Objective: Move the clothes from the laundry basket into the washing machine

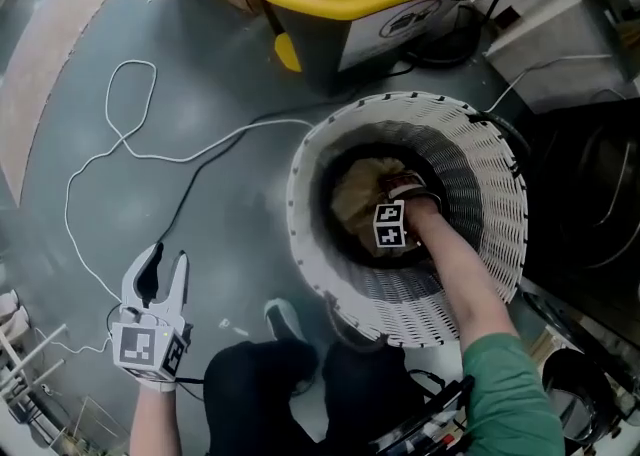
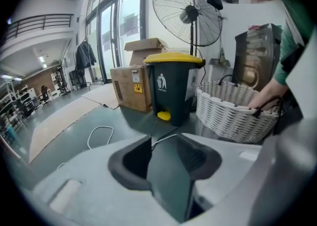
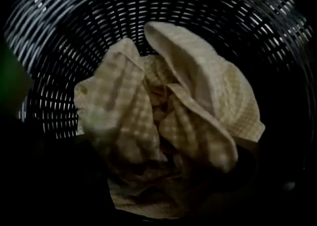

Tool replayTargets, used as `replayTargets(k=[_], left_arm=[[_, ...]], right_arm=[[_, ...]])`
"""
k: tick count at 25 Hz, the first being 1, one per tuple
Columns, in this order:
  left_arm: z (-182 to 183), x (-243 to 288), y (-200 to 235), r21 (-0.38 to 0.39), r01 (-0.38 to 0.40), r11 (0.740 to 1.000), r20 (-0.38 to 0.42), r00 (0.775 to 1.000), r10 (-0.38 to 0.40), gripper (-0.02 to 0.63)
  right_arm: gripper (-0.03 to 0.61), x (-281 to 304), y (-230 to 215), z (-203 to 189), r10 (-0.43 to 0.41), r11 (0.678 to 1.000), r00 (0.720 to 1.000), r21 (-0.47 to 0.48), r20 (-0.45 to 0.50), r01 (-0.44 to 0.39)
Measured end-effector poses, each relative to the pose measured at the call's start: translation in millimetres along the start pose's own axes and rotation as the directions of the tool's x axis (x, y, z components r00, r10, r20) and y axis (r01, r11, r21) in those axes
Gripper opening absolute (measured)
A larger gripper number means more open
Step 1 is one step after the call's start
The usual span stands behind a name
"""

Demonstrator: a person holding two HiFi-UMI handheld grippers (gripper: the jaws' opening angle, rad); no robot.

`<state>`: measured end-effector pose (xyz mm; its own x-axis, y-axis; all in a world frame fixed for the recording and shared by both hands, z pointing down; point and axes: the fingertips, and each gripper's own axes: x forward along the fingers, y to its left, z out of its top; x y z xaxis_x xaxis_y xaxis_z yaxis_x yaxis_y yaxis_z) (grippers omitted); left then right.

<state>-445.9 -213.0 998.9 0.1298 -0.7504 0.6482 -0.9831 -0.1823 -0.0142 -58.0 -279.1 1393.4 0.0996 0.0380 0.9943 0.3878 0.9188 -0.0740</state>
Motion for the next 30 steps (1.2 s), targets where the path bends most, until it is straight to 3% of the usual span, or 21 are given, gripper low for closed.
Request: replayTargets(k=[7,9,11,12,13,15,18,23,27,30], left_arm=[[-7,8,11,-0.015,-0.029,0.999,0.0,1.0,0.029,0.144],[-7,4,11,-0.028,-0.028,0.999,-0.002,1.0,0.028,0.137],[-2,-3,6,-0.039,-0.022,0.999,-0.006,1.0,0.022,0.135],[2,-8,3,-0.044,-0.017,0.999,-0.007,1.0,0.017,0.135],[7,-14,0,-0.048,-0.013,0.999,-0.007,1.0,0.012,0.135],[19,-28,-2,-0.057,-0.007,0.998,-0.009,1.0,0.007,0.135],[44,-56,-3,-0.085,-0.013,0.996,-0.011,1.0,0.012,0.131],[105,-110,-13,-0.104,-0.011,0.995,-0.004,1.0,0.011,0.127],[175,-160,-29,-0.078,0.0,0.997,0.02,1.0,0.002,0.127],[233,-196,-40,-0.06,0.011,0.998,0.043,0.999,-0.008,0.126]], right_arm=[[0.567,15,-2,1,-0.077,0.997,0.997,0.009,-0.019,0.078],[0.472,9,0,2,-0.094,0.995,0.994,0.021,-0.047,0.095],[0.279,0,6,-1,-0.097,0.994,0.993,0.035,-0.074,0.099],[0.217,-6,9,-2,-0.087,0.994,0.993,0.065,-0.077,0.092],[0.201,-14,11,-2,-0.071,0.99,0.995,0.117,-0.068,0.079],[0.186,-39,9,2,-0.059,0.966,0.998,0.25,-0.017,0.061],[0.183,-97,0,10,-0.142,0.915,0.988,0.388,0.064,0.107],[0.183,-222,-3,11,-0.289,0.857,0.948,0.477,0.135,0.193],[0.183,-327,6,2,-0.336,0.808,0.922,0.562,0.194,0.176],[0.183,-415,15,-15,-0.386,0.744,0.894,0.65,0.228,0.156]])
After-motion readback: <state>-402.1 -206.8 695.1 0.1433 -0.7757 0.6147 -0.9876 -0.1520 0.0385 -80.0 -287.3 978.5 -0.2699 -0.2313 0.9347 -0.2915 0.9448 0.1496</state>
